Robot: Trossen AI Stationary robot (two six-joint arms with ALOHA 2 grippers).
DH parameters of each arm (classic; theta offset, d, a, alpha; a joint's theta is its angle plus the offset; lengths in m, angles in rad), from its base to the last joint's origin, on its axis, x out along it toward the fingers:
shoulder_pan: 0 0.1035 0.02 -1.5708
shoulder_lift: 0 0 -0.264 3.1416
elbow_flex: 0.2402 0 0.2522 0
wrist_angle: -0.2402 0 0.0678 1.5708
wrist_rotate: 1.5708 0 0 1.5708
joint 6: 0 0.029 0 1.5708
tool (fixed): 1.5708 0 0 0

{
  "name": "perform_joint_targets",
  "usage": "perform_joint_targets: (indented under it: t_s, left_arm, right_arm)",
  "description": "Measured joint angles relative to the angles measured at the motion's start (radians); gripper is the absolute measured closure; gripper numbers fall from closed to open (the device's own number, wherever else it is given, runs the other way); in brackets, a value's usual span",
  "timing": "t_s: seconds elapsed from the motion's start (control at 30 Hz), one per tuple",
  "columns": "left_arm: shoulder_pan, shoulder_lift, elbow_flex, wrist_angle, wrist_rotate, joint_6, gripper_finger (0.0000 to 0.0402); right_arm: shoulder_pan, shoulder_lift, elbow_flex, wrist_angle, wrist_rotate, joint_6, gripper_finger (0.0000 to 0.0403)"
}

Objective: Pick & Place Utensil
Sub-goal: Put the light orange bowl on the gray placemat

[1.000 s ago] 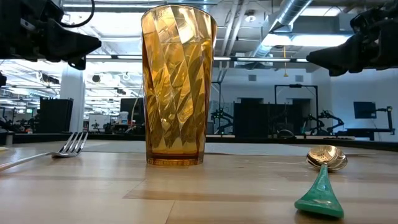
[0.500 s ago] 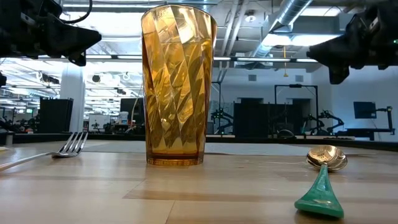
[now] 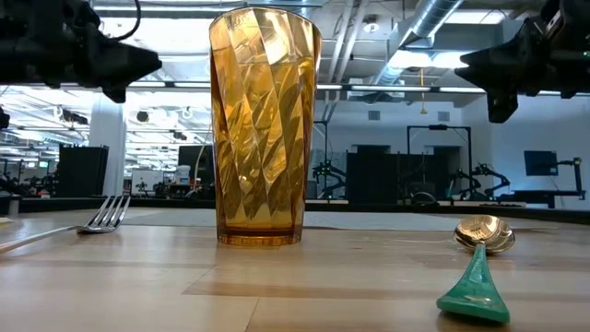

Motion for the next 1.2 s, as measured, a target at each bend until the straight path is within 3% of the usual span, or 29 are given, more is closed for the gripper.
perform_joint_targets:
  t_s: [0.1,0.2,0.3,0.5,0.73,0.93,1.2]
  left_arm:
    - [0.0,0.009,0.0,0.058,0.003,0.0,0.0289]
    - [0.0,0.01,0.0,0.12,0.003,0.0,0.0281]
    - [0.0,0.01,0.0,0.17,0.003,0.0,0.0276]
    - [0.0,0.01,0.0,0.193,0.003,0.0,0.0274]
    - [0.0,0.01,0.0,0.223,0.003,0.0,0.0275]
    - [0.0,0.039,0.043,0.226,-0.005,-0.073,0.0275]
    - [0.0,0.363,0.329,0.029,-0.006,-0.046,0.0275]
  right_arm:
    - [-0.013,0.0,0.001,0.069,-0.035,-0.063,0.0316]
    - [-0.004,0.0,0.032,0.094,-0.172,-0.098,0.0316]
    - [0.02,0.007,0.08,0.093,-0.239,-0.065,0.0316]
    - [0.118,0.158,0.206,0.061,-0.293,-0.033,0.0316]
    - [0.212,0.435,0.443,-0.321,-0.154,-0.045,0.0316]
    - [0.271,0.66,0.647,-0.563,-0.194,0.148,0.0316]
    - [0.378,0.918,0.964,-1.001,-0.182,0.301,0.0316]
